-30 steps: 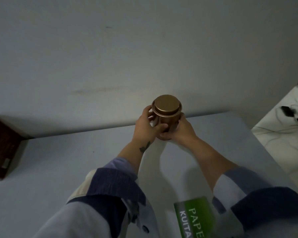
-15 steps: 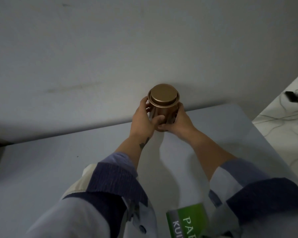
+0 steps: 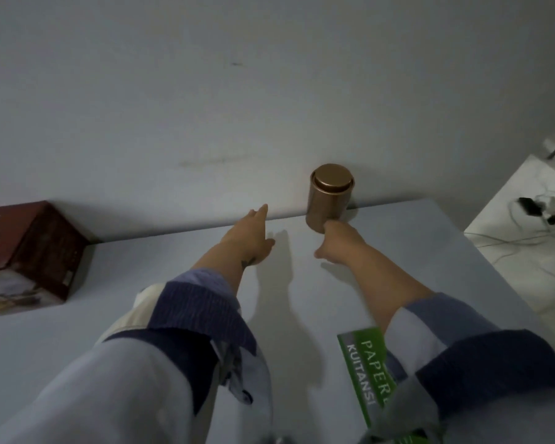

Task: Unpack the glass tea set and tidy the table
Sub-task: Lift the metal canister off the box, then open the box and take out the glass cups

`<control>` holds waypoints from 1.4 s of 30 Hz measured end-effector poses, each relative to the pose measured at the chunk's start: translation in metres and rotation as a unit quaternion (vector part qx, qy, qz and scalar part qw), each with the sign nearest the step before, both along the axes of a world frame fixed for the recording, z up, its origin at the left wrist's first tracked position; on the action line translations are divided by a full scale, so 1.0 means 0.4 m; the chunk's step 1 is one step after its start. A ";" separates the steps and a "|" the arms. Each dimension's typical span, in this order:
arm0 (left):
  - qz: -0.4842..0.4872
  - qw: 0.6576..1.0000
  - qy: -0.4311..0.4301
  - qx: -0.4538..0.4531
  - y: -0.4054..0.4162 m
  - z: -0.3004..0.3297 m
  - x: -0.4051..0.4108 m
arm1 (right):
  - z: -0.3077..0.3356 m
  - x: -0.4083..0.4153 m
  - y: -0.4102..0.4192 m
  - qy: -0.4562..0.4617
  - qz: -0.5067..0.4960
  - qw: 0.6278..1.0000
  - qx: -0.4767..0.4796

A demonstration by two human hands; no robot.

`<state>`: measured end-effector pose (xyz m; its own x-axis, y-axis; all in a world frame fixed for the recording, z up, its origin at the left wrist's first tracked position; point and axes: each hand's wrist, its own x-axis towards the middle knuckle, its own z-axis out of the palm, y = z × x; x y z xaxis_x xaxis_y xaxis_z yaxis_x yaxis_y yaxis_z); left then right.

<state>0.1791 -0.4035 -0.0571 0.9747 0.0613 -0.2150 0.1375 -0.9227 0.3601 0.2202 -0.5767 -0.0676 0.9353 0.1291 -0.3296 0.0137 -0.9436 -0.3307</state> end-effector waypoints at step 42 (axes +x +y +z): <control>0.459 0.831 -0.189 -0.252 1.104 -0.019 -0.592 | -0.010 -0.447 1.111 -0.084 0.029 0.944 0.317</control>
